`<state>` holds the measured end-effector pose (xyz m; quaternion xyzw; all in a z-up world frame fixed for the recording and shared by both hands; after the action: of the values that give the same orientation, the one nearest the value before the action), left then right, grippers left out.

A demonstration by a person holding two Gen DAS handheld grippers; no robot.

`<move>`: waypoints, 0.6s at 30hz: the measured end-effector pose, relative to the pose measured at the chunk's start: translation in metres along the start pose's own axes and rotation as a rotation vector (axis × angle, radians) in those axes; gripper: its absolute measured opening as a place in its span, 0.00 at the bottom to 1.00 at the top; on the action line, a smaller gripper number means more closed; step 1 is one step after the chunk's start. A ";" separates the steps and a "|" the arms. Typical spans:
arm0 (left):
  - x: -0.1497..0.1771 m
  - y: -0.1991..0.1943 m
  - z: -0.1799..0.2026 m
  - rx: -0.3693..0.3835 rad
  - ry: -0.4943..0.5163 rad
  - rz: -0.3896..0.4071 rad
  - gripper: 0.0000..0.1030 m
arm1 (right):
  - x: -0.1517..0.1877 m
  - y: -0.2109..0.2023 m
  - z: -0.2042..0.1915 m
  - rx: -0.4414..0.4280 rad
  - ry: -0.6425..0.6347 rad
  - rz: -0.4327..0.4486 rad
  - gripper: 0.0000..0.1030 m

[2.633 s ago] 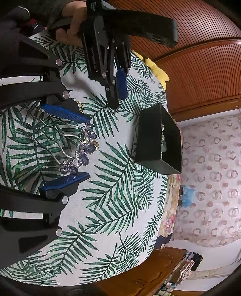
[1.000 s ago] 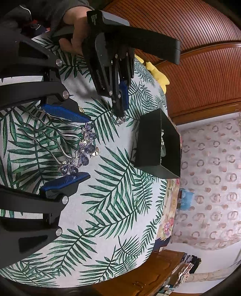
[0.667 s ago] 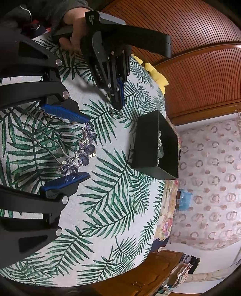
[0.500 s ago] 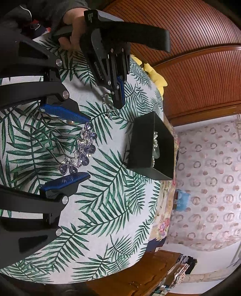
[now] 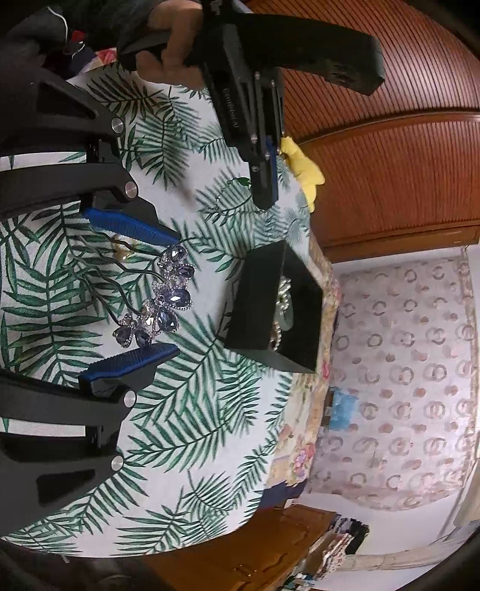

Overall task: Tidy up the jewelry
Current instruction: 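Lower the brooch and hair pins into the black box, opening both tools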

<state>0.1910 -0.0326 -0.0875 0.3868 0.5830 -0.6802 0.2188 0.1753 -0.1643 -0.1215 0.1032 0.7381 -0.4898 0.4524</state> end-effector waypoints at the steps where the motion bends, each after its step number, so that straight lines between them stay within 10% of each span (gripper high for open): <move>1: -0.003 -0.002 0.001 -0.001 0.002 0.006 0.05 | -0.001 -0.001 -0.001 -0.002 -0.001 0.005 0.55; 18: -0.034 -0.016 0.003 0.002 0.011 0.067 0.05 | -0.023 -0.003 -0.009 -0.019 -0.045 0.048 0.49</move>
<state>0.1991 -0.0374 -0.0508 0.4101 0.5702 -0.6710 0.2376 0.1815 -0.1514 -0.1010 0.1056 0.7296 -0.4739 0.4816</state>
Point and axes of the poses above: each gripper's, at about its wrist camera, not at the fingertips, and y roughly the way its jaws point, z to its right, x to its underside, the point moved 10 cm from there along y, roughly the way its jaws point, and after that the axes turned 1 degree about -x, right-handed, at the moved point
